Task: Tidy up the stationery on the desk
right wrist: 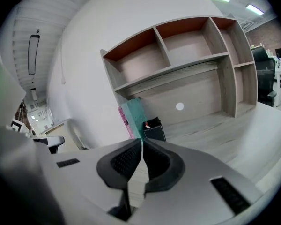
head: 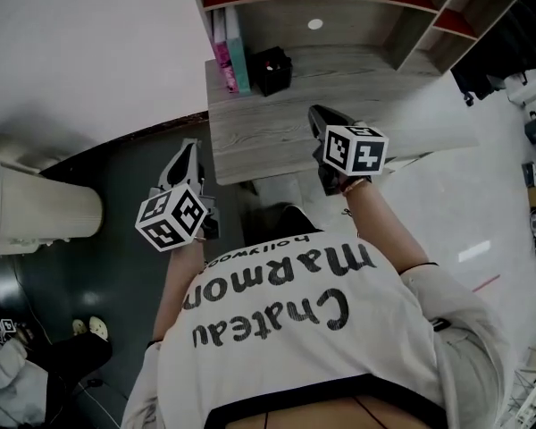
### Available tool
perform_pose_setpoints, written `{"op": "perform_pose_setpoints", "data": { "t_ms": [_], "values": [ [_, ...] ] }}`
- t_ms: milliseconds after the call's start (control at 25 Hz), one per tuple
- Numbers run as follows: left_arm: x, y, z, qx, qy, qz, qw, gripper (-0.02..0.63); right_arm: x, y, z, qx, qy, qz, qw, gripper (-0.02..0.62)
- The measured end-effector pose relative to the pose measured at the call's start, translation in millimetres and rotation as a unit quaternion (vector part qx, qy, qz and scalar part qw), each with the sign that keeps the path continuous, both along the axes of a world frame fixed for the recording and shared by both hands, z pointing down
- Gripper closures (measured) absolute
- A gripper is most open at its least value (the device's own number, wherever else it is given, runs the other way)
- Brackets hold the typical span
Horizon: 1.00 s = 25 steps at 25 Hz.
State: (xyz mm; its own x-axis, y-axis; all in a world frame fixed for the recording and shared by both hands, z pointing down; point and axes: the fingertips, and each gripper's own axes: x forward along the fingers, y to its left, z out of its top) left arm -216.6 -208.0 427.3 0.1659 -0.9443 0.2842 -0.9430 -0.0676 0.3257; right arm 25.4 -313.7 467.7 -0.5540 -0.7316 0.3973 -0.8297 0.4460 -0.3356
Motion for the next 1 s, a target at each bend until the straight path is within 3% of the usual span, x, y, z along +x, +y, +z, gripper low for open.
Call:
{"op": "perform_pose_setpoints", "data": {
  "t_ms": [200, 360, 1000],
  "values": [
    [-0.7, 18.6, 15.9, -0.012, -0.003, 0.010, 0.9999, 0.589, 12.0, 36.1, 20.5, -0.025, 0.034, 0.011, 0.999, 0.580],
    [1.5, 31.3, 28.7, -0.027, 0.000, 0.018, 0.9995, 0.589, 20.7, 52.3, 28.5, -0.038, 0.029, 0.022, 0.999, 0.583],
    [6.9, 34.6, 27.8, -0.027, 0.001, 0.016, 0.9995, 0.589, 23.2, 52.4, 30.0, -0.045, 0.022, 0.013, 0.999, 0.584]
  ]
}}
